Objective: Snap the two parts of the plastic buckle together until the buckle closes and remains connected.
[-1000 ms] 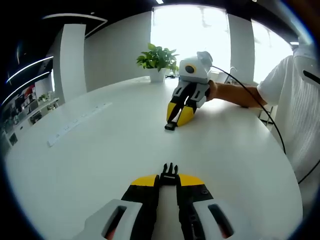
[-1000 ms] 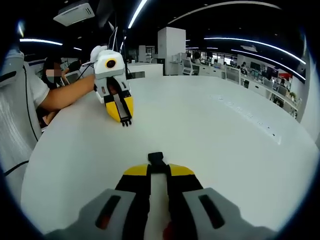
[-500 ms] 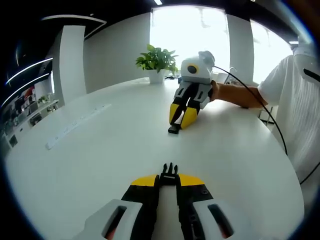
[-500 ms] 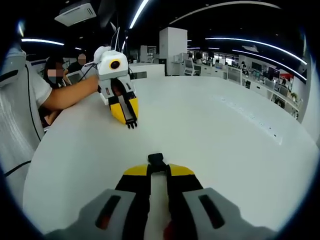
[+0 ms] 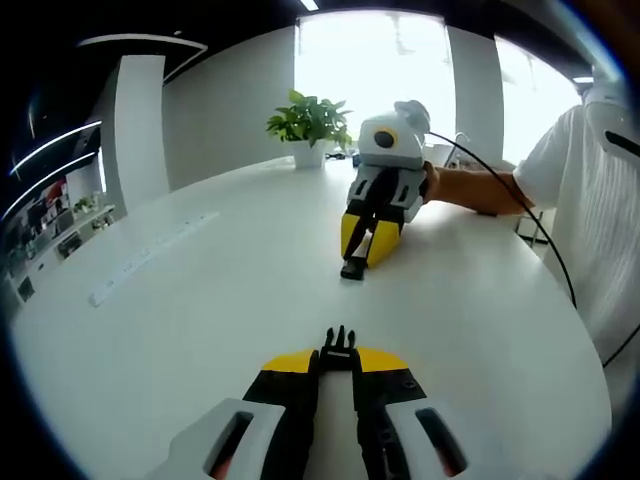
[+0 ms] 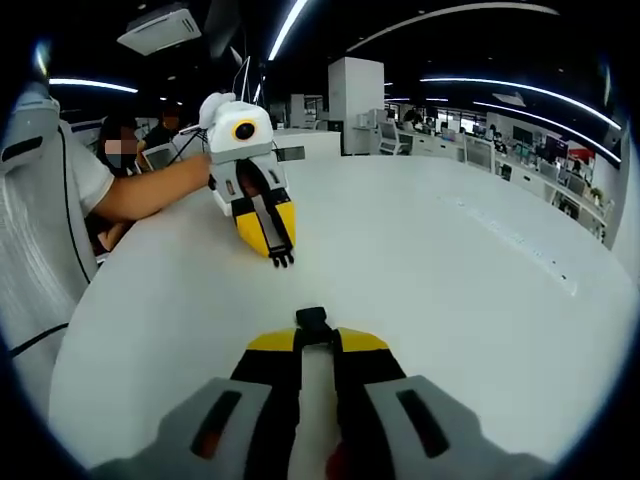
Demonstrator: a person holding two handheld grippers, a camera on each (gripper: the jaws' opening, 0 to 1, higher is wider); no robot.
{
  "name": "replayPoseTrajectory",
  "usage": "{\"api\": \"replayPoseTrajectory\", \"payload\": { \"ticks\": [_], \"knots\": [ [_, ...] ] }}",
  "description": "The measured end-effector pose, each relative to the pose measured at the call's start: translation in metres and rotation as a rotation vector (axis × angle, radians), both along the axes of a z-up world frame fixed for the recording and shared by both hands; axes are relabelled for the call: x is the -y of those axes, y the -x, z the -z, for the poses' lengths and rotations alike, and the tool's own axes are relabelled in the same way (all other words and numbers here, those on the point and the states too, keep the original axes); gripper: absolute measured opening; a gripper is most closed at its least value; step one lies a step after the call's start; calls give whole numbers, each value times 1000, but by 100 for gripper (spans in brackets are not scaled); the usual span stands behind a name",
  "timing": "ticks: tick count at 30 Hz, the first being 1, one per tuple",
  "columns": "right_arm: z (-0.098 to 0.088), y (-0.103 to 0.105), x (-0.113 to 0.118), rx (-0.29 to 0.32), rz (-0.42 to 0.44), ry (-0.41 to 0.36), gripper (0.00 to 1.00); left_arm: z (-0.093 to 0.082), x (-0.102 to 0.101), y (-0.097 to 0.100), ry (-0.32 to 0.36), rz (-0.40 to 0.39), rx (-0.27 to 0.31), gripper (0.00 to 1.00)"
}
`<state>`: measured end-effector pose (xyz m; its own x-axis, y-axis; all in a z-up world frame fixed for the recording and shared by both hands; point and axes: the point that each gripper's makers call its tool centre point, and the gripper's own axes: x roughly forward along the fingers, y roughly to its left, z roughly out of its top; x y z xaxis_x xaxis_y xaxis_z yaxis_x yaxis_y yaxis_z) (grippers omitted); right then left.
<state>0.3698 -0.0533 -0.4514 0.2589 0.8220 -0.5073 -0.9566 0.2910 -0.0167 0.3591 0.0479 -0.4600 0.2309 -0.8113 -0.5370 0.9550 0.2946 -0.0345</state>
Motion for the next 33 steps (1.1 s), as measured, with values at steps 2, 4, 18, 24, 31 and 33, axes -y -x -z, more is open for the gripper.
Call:
{"api": "replayPoseTrajectory", "payload": {
  "ticks": [2, 4, 18, 24, 31, 33],
  "knots": [
    [0, 1, -1, 1, -4, -1, 12, -1, 1, 1, 0, 2, -1, 12],
    [0, 2, -3, 1, -10, 0, 12, -1, 1, 2, 2, 5, -3, 12],
    [3, 6, -8, 11, -43, 23, 12, -3, 6, 6, 5, 20, -3, 12],
    [3, 6, -9, 11, -48, 25, 12, -2, 12, 6, 14, 35, 0, 12],
    [4, 7, -13, 10, -52, 24, 12, -2, 15, 5, 24, 42, -3, 12],
    [4, 7, -13, 9, -53, 25, 12, -2, 16, 5, 27, 42, -2, 12]
  ]
}}
